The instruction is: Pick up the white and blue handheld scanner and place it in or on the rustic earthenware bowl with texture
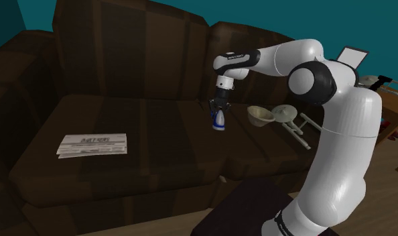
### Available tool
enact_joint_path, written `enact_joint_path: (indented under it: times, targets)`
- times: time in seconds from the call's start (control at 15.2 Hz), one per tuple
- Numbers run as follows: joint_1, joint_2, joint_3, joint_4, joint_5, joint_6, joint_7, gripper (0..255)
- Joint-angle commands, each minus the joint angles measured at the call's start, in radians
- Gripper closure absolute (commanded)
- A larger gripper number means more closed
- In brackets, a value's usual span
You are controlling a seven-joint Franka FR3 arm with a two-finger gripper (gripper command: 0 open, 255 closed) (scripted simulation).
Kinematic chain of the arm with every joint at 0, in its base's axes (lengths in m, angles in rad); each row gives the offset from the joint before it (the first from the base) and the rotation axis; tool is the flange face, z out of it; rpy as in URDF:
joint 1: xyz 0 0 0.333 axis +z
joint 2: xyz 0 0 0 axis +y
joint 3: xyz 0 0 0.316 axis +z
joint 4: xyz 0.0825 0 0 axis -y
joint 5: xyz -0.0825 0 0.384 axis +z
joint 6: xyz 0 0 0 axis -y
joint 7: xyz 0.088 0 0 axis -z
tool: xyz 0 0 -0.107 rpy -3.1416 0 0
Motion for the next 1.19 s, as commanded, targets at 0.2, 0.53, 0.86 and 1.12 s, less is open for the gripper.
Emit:
enact_joint_path:
  times: [0.2, 0.53, 0.86, 1.12]
  targets:
    - [0.000, -0.021, -0.001, 0.038, -0.004, -0.058, 0.011, 255]
    - [-0.002, -0.038, -0.002, 0.081, -0.007, -0.117, 0.021, 255]
    - [-0.003, -0.050, -0.003, 0.131, -0.009, -0.178, 0.031, 255]
    - [-0.005, -0.055, -0.003, 0.177, -0.009, -0.228, 0.039, 255]
